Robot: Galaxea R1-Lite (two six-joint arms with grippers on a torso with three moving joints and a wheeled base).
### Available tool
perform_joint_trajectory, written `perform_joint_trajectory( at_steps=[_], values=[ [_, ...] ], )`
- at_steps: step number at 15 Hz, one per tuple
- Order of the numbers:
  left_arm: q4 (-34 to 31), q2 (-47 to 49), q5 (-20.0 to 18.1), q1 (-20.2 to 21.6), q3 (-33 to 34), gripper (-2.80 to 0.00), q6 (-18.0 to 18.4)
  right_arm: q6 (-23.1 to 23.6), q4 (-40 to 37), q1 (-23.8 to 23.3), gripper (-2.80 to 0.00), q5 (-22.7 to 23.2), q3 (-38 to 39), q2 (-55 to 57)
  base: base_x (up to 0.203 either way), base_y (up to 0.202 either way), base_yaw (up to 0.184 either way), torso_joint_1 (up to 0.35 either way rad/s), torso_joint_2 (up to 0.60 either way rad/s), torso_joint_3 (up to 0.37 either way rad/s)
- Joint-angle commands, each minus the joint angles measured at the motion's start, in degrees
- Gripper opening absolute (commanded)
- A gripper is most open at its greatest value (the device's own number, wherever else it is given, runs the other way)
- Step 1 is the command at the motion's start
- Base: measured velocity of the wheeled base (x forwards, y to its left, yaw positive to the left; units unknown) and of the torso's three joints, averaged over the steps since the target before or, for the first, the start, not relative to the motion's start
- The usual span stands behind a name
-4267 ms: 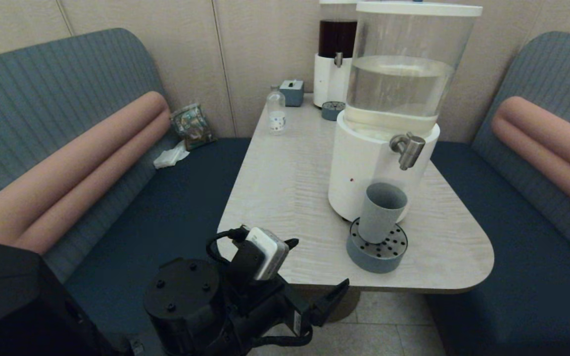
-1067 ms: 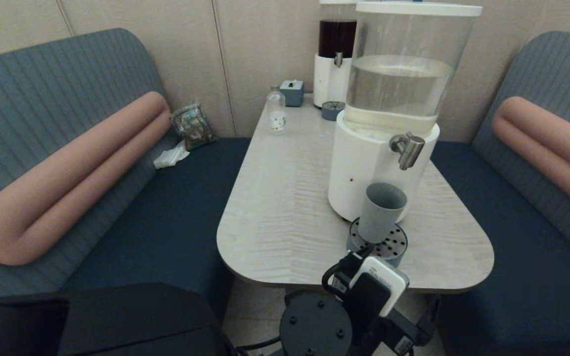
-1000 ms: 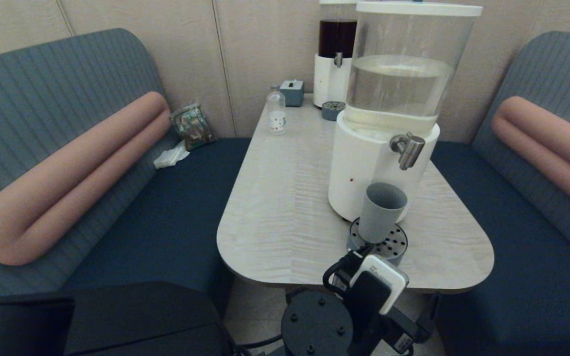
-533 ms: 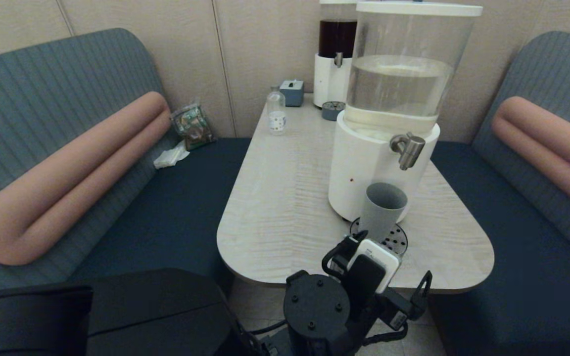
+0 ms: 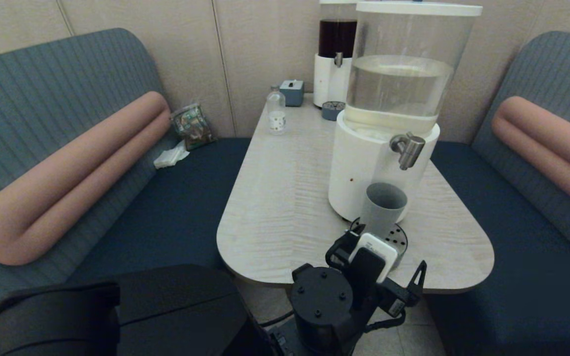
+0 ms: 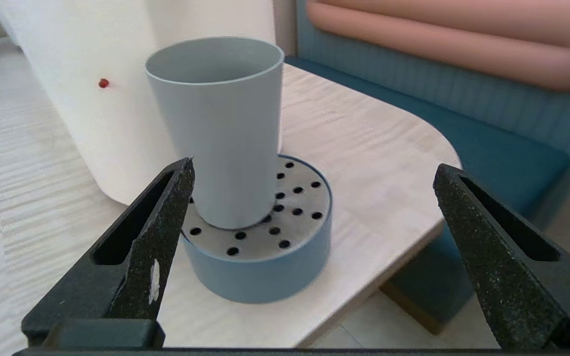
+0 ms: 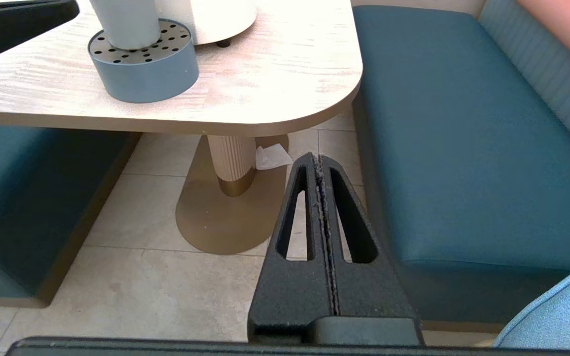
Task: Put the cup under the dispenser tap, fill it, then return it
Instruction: Place the cup next to the water dispenser
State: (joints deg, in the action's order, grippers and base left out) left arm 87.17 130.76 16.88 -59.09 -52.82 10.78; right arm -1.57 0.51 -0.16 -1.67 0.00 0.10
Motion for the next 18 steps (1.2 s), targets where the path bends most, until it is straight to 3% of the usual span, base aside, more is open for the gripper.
perform_joint_trajectory(
  at_steps=[1,18],
  values=[
    [0.49,0.81,0.13,0.20,-0.84,0.00,0.11,-0.01,0.02,0.06,-2.80,0.00,0.00,0.06,0.000,0.000,0.000,0.000,0.00,0.000],
    [0.49,2.83,0.08,1.52,-4.57,0.00,1.00,-0.01,0.02,0.07,-2.80,0.00,0.00,0.08,0.000,0.000,0.000,0.000,0.00,0.000]
  ],
)
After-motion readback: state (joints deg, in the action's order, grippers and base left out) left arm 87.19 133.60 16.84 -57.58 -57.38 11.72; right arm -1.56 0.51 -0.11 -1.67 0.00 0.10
